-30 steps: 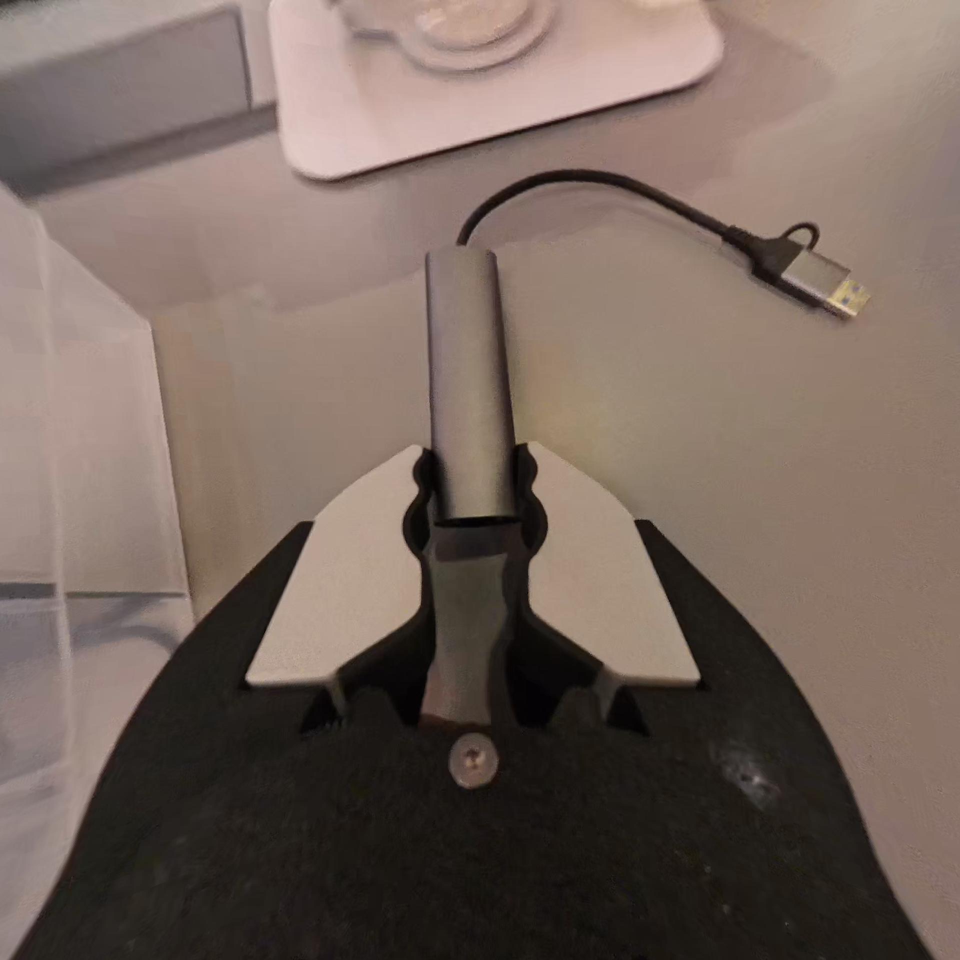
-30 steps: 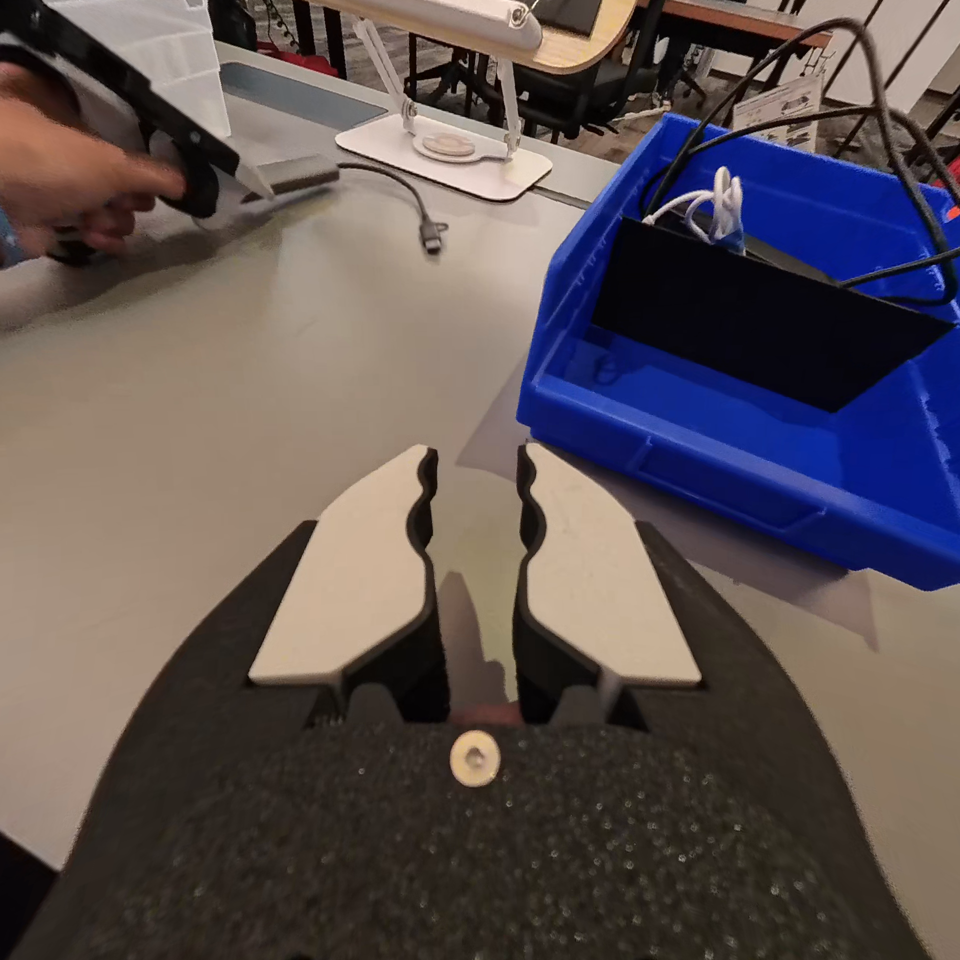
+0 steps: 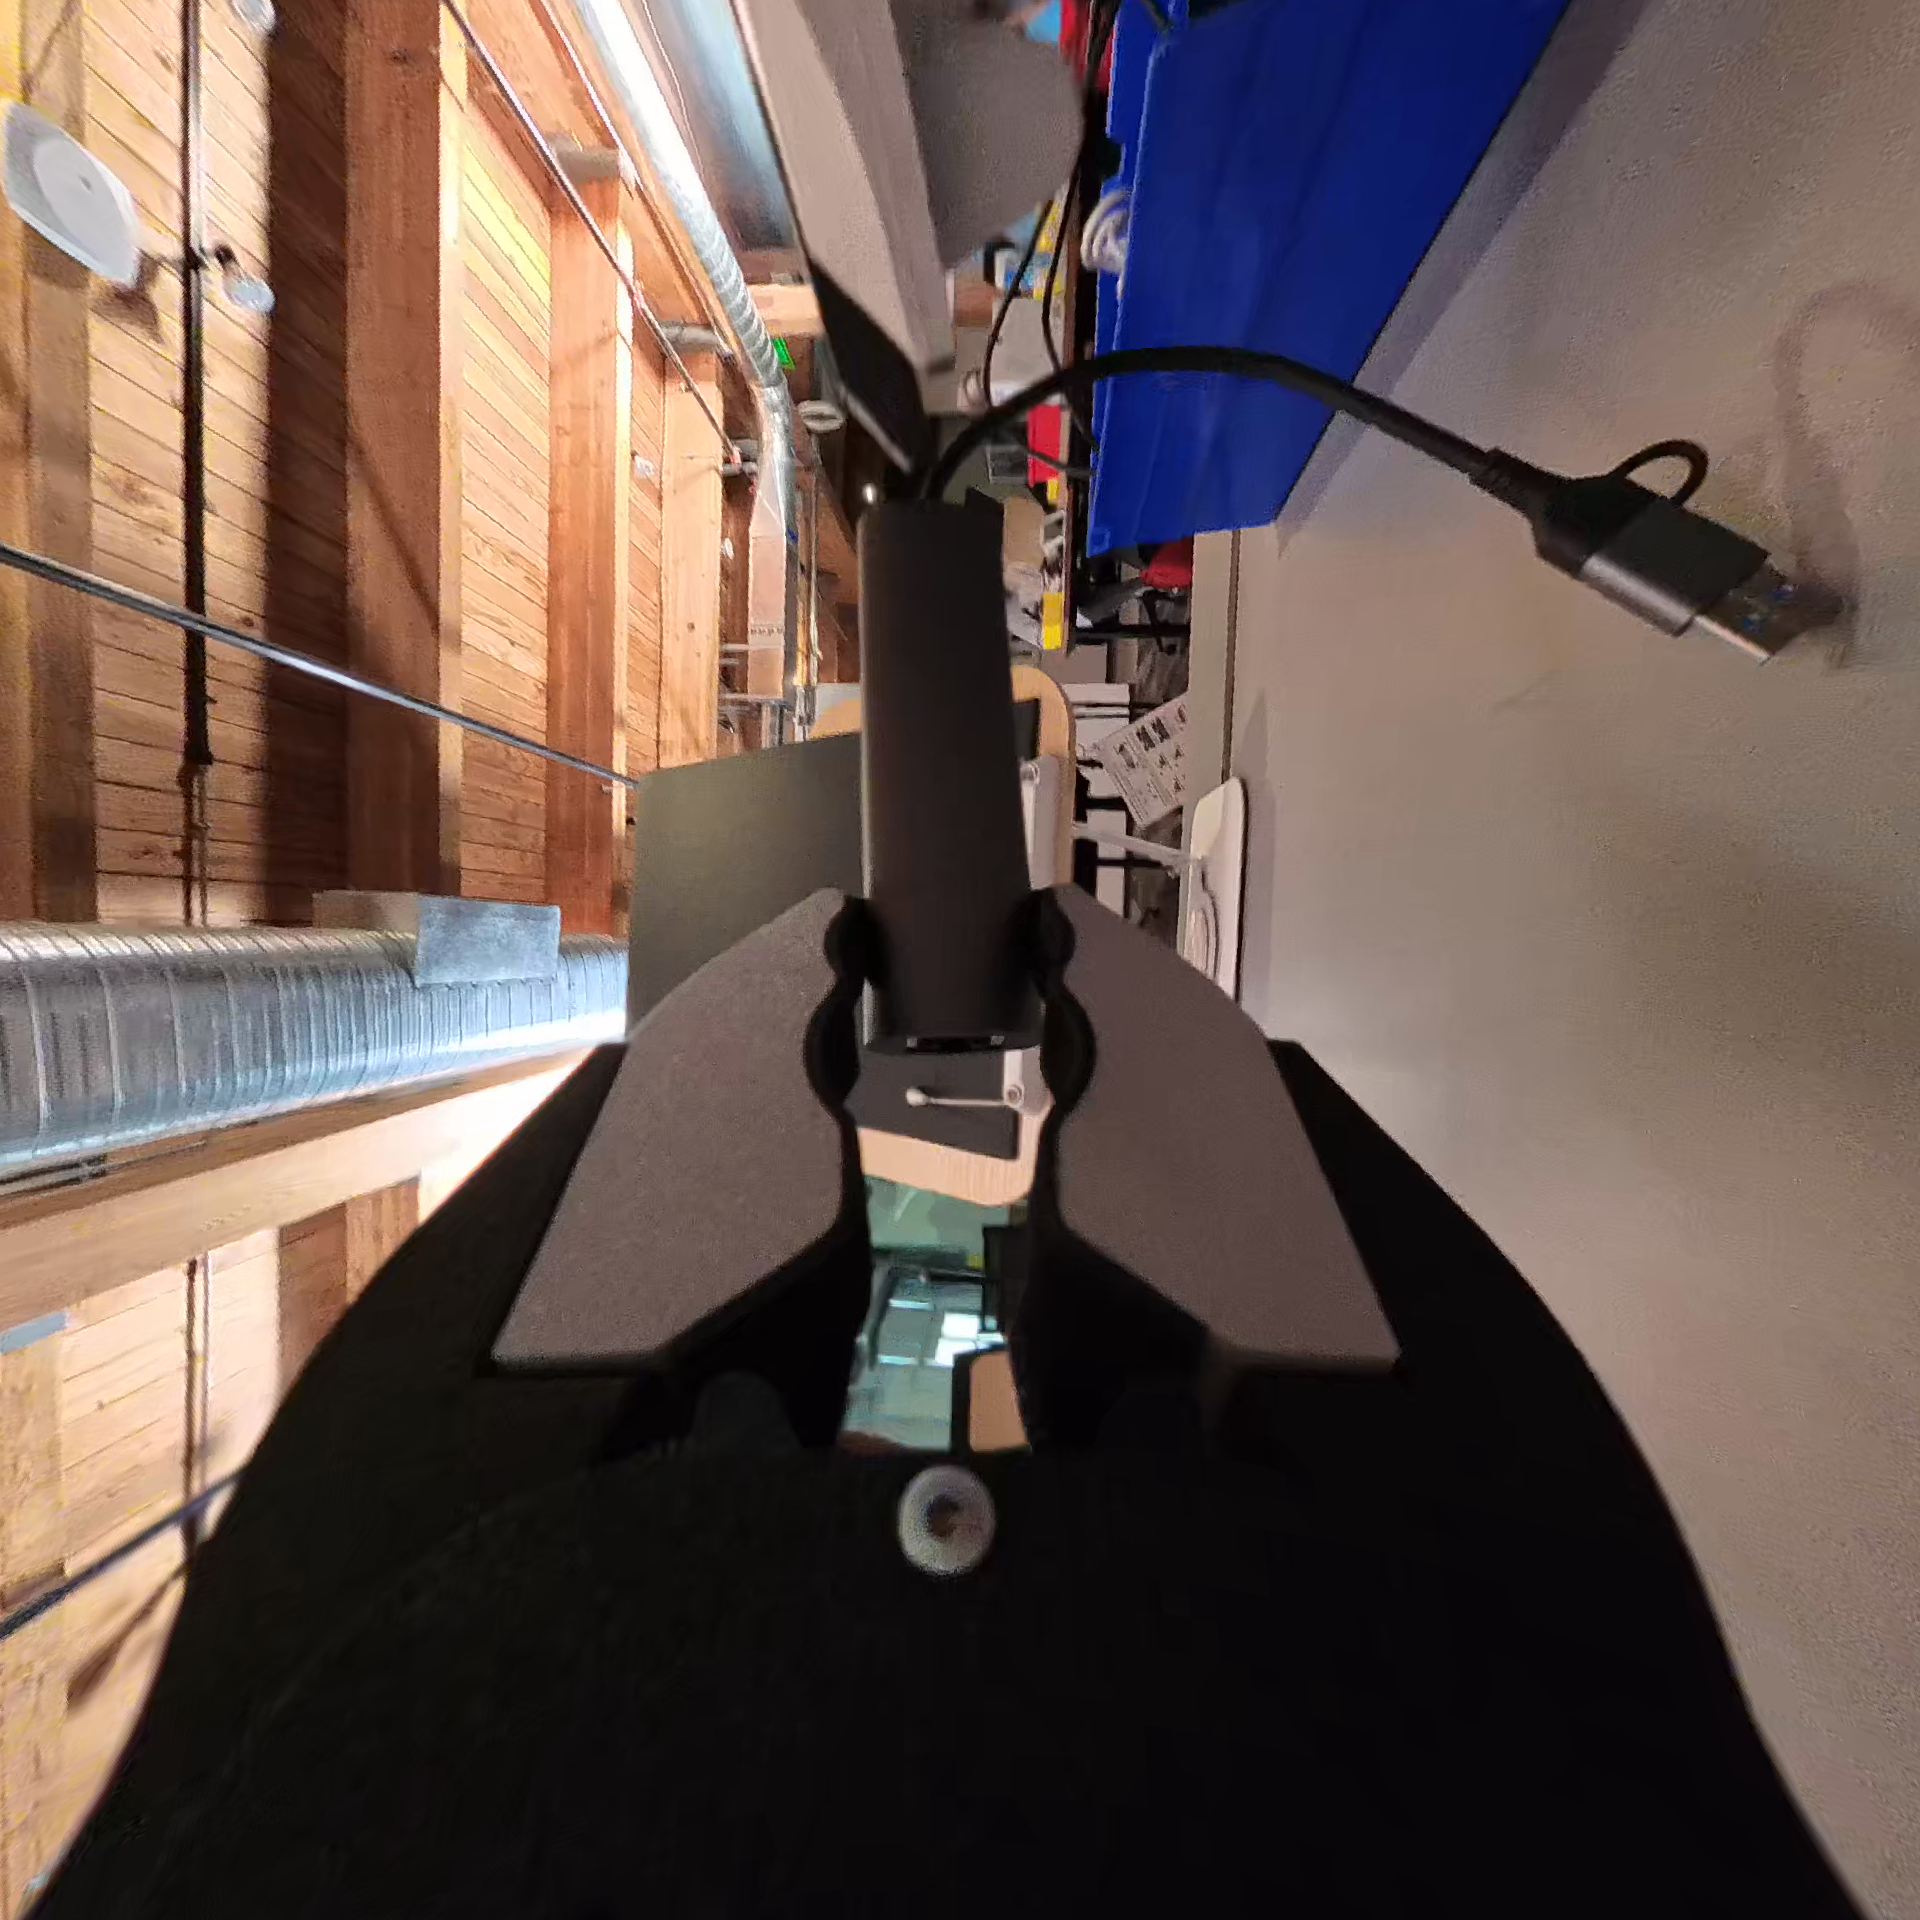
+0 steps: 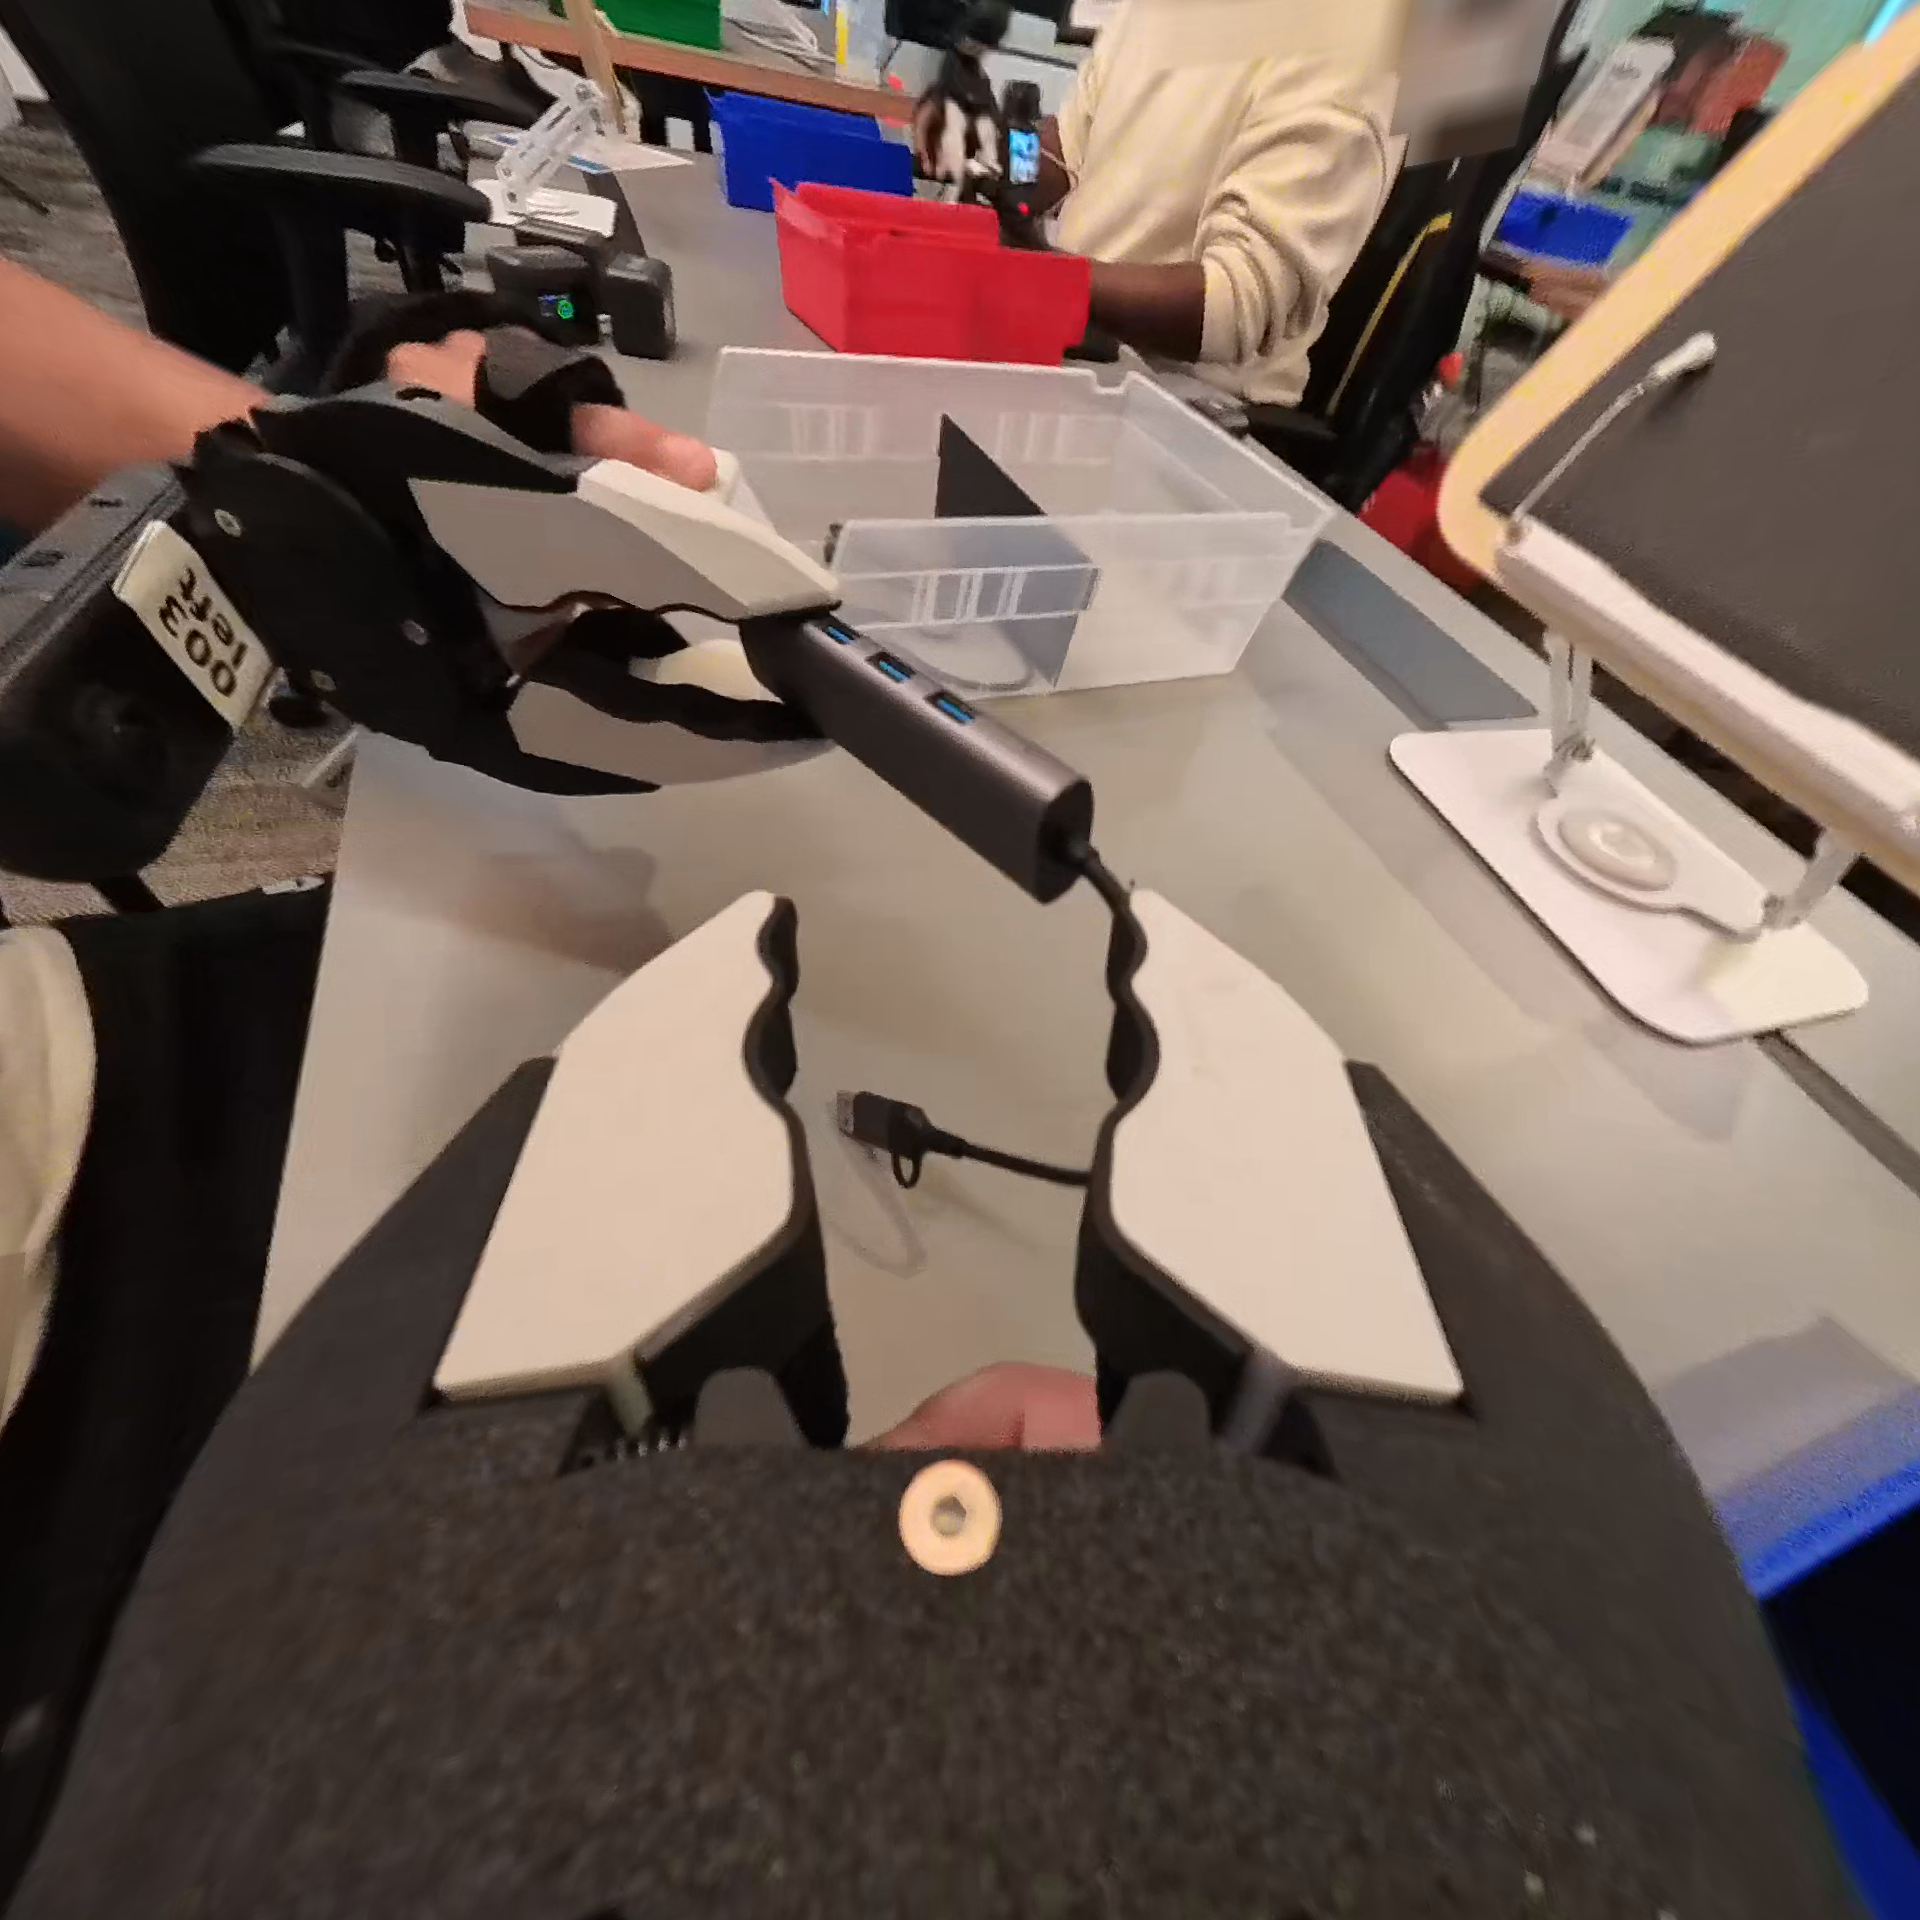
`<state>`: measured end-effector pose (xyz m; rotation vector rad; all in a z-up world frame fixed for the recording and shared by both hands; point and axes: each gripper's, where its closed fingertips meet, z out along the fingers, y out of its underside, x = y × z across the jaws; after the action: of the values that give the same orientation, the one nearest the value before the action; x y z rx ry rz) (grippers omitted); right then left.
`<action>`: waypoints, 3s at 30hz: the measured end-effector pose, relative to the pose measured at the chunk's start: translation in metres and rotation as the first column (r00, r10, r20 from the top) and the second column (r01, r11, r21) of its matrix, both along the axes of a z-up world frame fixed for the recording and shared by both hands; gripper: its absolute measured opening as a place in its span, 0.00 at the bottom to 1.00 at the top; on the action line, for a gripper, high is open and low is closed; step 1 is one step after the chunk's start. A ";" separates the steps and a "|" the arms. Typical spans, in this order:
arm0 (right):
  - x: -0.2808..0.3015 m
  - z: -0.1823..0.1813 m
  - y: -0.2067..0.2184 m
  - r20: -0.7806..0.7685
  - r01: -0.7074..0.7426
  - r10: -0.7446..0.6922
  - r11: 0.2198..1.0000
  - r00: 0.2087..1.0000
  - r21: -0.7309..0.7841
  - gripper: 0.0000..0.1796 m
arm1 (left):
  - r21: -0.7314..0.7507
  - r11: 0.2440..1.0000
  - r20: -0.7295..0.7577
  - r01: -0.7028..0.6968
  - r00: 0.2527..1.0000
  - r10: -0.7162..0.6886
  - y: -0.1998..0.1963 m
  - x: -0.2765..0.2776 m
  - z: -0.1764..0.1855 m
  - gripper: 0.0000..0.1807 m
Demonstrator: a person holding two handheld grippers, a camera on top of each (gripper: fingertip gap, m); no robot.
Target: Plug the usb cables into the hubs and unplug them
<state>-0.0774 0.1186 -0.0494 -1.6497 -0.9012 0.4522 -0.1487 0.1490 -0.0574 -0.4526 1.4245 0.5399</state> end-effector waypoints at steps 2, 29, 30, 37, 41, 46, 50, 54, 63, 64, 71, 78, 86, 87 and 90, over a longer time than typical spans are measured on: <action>-0.008 0.002 -0.001 0.037 -0.038 0.036 0.998 0.999 0.052 0.31 | 0.041 0.998 -0.013 0.047 0.999 -0.046 -0.008 0.000 0.000 0.17; -0.058 -0.004 -0.007 0.183 -0.318 0.286 0.931 0.941 0.181 0.10 | 0.226 0.939 -0.045 0.259 0.966 -0.255 -0.024 0.008 0.008 0.17; -0.058 -0.005 -0.008 0.179 -0.330 0.299 0.928 0.937 0.175 0.10 | 0.230 0.937 -0.049 0.261 0.965 -0.257 -0.025 0.008 0.008 0.17; -0.055 -0.005 0.003 0.264 -0.317 0.260 0.927 0.929 0.202 0.10 | 0.213 0.951 -0.002 0.224 0.974 -0.229 -0.013 0.011 0.009 0.17; -0.038 -0.005 0.043 0.399 -0.183 0.053 0.938 0.915 0.295 0.10 | 0.042 0.991 0.041 0.127 0.991 -0.129 0.012 0.007 0.003 0.11; -0.005 0.007 0.120 0.523 -0.024 -0.294 0.855 0.800 0.518 0.10 | -0.642 0.767 0.165 0.013 0.979 0.121 0.015 -0.032 -0.030 0.13; -0.001 -0.019 0.170 0.589 0.000 -0.394 0.831 0.706 0.556 0.09 | -0.977 0.145 0.195 0.154 0.924 0.330 -0.029 -0.057 -0.069 0.17; -0.007 -0.068 0.184 0.564 0.002 -0.368 0.839 0.739 0.544 0.09 | -0.960 -0.089 0.187 0.264 0.847 0.497 -0.047 -0.087 -0.077 0.24; -0.015 -0.080 0.173 0.528 -0.045 -0.341 0.808 0.778 0.588 0.10 | -0.941 -0.193 0.091 0.277 0.758 0.646 -0.016 -0.137 -0.099 0.30; -0.014 -0.081 0.174 0.526 -0.039 -0.337 0.814 0.781 0.579 0.09 | -0.941 -0.194 0.082 0.278 0.743 0.665 -0.011 -0.141 -0.101 0.29; -0.014 -0.085 0.175 0.538 -0.044 -0.328 0.823 0.777 0.567 0.09 | -0.960 -0.102 0.164 0.259 0.821 0.546 0.030 -0.162 -0.047 0.21; -0.016 -0.089 0.175 0.547 -0.059 -0.299 0.838 0.782 0.542 0.09 | -0.911 -0.162 -0.409 -0.380 0.777 0.479 0.160 -0.209 -0.049 0.25; -0.012 -0.087 0.175 0.533 -0.040 -0.307 0.839 0.789 0.543 0.09 | -0.724 -0.377 -0.689 -0.577 0.617 0.379 0.203 -0.221 -0.126 0.10; -0.012 -0.087 0.175 0.529 -0.038 -0.306 0.839 0.791 0.542 0.09 | -0.715 -0.367 -0.699 -0.594 0.613 0.369 0.201 -0.223 -0.128 0.03; -0.013 -0.086 0.176 0.524 -0.036 -0.302 0.841 0.796 0.539 0.10 | -0.721 -0.285 -0.689 -0.632 0.610 0.391 0.200 -0.226 -0.122 0.02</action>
<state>-0.0900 0.2946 -0.1359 -1.3229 -1.2175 -0.4385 -0.3751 0.3492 -0.1792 -2.4851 1.5128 0.0965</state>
